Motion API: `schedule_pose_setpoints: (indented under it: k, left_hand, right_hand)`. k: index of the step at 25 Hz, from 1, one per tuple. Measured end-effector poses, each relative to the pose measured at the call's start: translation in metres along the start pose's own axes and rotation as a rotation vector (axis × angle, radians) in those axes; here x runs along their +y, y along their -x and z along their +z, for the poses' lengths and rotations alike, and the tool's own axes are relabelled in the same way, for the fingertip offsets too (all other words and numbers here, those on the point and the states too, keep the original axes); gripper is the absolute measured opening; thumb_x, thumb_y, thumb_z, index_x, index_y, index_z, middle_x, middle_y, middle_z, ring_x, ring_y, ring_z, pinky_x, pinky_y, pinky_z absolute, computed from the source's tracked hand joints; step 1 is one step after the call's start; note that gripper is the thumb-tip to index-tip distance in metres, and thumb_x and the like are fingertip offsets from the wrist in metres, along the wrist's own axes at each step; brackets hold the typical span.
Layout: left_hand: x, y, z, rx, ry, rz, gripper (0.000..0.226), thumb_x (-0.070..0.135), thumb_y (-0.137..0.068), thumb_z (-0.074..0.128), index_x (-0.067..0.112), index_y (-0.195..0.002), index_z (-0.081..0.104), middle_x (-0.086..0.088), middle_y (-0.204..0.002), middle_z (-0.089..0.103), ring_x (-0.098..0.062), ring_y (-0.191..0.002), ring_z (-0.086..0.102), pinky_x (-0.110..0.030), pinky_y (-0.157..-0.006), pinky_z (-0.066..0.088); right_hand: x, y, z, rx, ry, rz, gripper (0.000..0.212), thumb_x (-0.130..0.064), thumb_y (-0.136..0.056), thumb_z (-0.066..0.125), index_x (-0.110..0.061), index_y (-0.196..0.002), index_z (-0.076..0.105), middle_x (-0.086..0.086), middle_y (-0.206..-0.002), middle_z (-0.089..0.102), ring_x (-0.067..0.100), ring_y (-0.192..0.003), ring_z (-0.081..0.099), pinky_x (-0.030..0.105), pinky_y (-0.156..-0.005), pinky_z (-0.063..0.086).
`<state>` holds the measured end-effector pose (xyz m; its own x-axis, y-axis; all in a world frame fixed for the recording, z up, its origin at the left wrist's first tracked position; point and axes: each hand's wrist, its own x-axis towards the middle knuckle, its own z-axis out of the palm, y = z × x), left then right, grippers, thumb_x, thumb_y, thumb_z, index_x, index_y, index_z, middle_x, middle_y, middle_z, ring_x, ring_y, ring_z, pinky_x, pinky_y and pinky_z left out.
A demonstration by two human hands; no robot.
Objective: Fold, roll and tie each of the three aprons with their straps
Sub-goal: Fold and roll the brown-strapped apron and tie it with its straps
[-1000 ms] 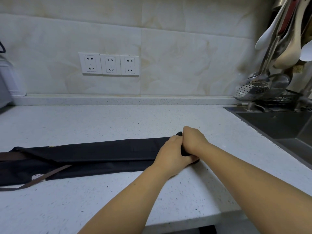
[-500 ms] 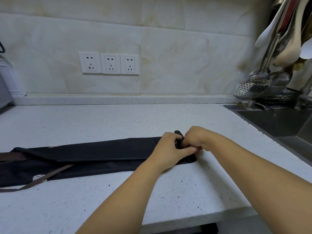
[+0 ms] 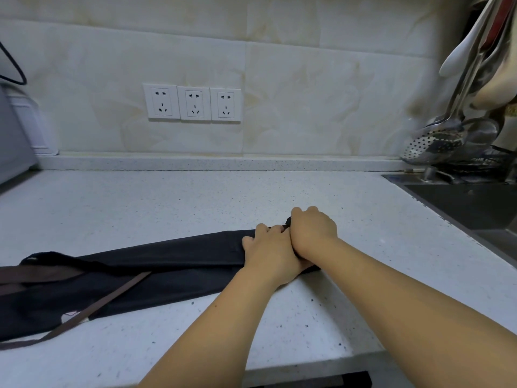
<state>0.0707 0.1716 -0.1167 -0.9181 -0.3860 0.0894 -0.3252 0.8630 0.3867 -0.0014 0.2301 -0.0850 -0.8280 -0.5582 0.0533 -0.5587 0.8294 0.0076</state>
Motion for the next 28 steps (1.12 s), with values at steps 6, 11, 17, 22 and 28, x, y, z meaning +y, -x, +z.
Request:
schedule_pose_setpoints:
  k: [6,11,17,22,28]
  left_hand:
    - [-0.013,0.01,0.009,0.126,0.182,0.127,0.041,0.041,-0.08,0.06,0.028,-0.119,0.056,0.01,-0.106,0.062,-0.015,-0.105,0.049,-0.036,-0.092,0.041]
    - [-0.008,0.013,0.008,0.191,0.139,0.244,0.013,0.027,-0.077,0.057,0.021,-0.086,0.063,0.008,-0.083,0.063,-0.015,-0.082,0.054,-0.031,-0.075,0.046]
    - [0.0,0.039,0.008,0.096,0.308,0.114,0.038,0.052,-0.071,0.056,0.015,-0.07,0.053,0.004,-0.076,0.056,-0.013,-0.077,0.053,-0.038,-0.076,0.051]
    - [0.003,0.056,0.006,0.135,0.175,0.065,0.039,0.056,-0.078,0.063,0.022,-0.078,0.045,0.009,-0.087,0.05,-0.012,-0.082,0.046,-0.034,-0.111,0.029]
    - [-0.043,0.08,-0.023,0.008,0.391,-0.048,0.02,0.03,-0.08,0.06,0.011,-0.081,0.054,0.01,-0.11,0.057,-0.011,-0.105,0.053,-0.035,-0.112,0.03]
  right_hand:
    - [0.022,-0.005,-0.003,-0.099,-0.094,-0.008,0.017,-0.021,-0.089,0.052,-0.013,-0.101,0.043,0.007,-0.097,0.048,0.023,-0.082,0.047,0.026,-0.053,0.03]
    - [0.023,0.016,0.01,-0.021,-0.296,0.137,0.031,-0.02,-0.09,0.053,-0.011,-0.113,0.035,0.013,-0.114,0.041,0.023,-0.076,0.043,0.028,-0.058,0.033]
    - [0.029,0.026,0.011,-0.059,-0.534,0.244,0.043,-0.018,-0.085,0.06,-0.012,-0.119,0.035,0.011,-0.105,0.051,0.016,-0.068,0.046,0.026,-0.048,0.032]
    - [0.031,0.029,0.003,-0.197,-0.647,0.093,0.024,-0.029,-0.092,0.054,-0.011,-0.104,0.044,0.008,-0.085,0.061,0.02,-0.067,0.058,0.029,-0.056,0.047]
    - [0.047,0.028,-0.003,-0.355,-0.613,-0.276,0.017,-0.02,-0.091,0.062,-0.023,-0.107,0.067,-0.008,-0.12,0.043,0.009,-0.11,0.048,0.022,-0.093,0.038]
